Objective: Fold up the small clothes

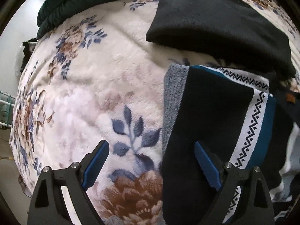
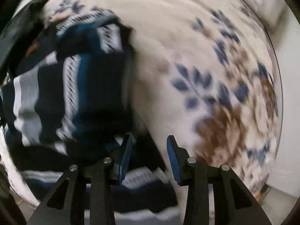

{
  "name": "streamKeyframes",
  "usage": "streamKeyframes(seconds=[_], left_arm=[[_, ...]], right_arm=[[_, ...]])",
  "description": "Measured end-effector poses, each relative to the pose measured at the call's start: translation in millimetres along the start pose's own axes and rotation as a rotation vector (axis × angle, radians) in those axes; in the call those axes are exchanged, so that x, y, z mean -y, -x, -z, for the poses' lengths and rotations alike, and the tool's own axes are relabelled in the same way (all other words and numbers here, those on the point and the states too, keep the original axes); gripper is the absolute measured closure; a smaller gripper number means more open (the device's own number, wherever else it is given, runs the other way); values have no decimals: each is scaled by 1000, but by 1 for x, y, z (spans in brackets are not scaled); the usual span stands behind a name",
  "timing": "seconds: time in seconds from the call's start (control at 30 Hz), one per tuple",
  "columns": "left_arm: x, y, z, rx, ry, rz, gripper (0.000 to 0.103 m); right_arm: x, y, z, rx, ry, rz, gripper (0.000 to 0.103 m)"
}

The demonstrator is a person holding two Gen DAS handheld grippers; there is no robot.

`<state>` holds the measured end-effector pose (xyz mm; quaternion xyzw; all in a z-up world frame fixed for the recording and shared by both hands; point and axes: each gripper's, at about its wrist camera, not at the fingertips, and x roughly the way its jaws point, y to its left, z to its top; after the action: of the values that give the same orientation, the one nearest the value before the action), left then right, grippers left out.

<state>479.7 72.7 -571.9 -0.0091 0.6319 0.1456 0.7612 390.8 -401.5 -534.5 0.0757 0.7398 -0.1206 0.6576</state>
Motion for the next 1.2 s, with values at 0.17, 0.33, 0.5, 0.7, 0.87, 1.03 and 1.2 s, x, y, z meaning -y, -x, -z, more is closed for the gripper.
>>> streamKeyframes(seconds=[0.17, 0.33, 0.5, 0.7, 0.87, 1.03, 1.2], left_arm=[[-12, 16, -3, 10, 48, 93, 11], [-33, -7, -2, -62, 176, 333, 15], [-26, -26, -3, -94, 145, 462, 93], [-40, -31, -12, -110, 163, 486, 90], [-42, 13, 0, -72, 113, 424, 52], [-25, 40, 41, -30, 146, 359, 46], [-1, 4, 73, -93, 93, 246, 46]], right_arm=[[23, 46, -9, 142, -112, -112, 44], [-15, 26, -54, 132, -123, -202, 36], [-40, 0, -69, 92, -56, -203, 100], [-48, 8, -80, 112, -2, -114, 98], [-77, 60, -81, 240, 77, -89, 58], [-182, 63, -96, 146, 372, -277, 55], [-273, 20, -103, 23, 625, -246, 55]])
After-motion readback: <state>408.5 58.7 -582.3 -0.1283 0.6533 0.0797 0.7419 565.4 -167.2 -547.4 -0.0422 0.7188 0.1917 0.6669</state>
